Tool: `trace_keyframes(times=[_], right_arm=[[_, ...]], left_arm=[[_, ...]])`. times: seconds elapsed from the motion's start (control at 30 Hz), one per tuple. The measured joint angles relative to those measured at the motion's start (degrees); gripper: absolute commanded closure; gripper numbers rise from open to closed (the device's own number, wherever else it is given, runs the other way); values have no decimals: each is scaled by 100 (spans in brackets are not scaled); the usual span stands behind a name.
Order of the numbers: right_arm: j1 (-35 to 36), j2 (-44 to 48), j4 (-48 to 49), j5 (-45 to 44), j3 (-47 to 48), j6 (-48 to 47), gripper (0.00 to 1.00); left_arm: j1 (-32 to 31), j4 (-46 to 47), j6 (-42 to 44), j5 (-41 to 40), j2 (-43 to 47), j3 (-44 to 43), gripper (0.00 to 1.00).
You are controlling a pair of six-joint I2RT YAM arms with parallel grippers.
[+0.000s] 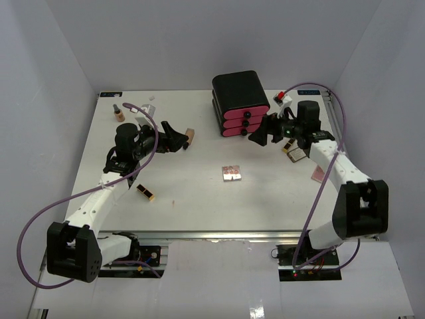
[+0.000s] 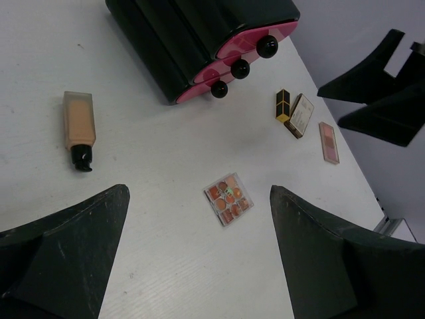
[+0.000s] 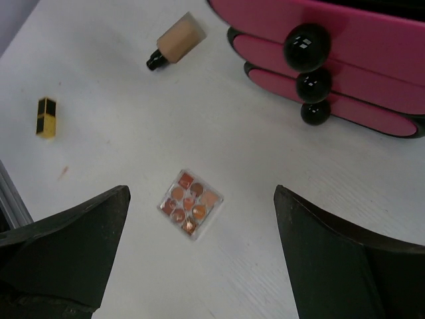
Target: Organize the makeup
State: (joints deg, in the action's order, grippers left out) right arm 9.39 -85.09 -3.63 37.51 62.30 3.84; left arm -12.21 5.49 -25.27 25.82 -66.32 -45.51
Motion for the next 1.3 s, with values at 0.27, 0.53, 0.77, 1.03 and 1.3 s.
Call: trace_keyframes(times=[0.27, 0.53, 0.77, 1.03, 1.3], right_arm=[[23, -1117, 670, -626, 443, 2394, 18], [82, -1653, 1235, -804, 1103, 3326, 33], [122, -1938, 1369, -856, 1180, 3763, 39], [124, -2023, 1371, -955, 1196, 3883, 48], [126, -2356, 1373, -1017, 1482, 3966, 59]], left_arm=[[0, -87, 126, -145, 2, -29, 2], [0, -102, 170, -184, 9, -29, 2], [3, -107, 172, -184, 9, -29, 2], [11, -121, 172, -184, 9, -31, 2], [11, -121, 178, -186, 9, -31, 2]])
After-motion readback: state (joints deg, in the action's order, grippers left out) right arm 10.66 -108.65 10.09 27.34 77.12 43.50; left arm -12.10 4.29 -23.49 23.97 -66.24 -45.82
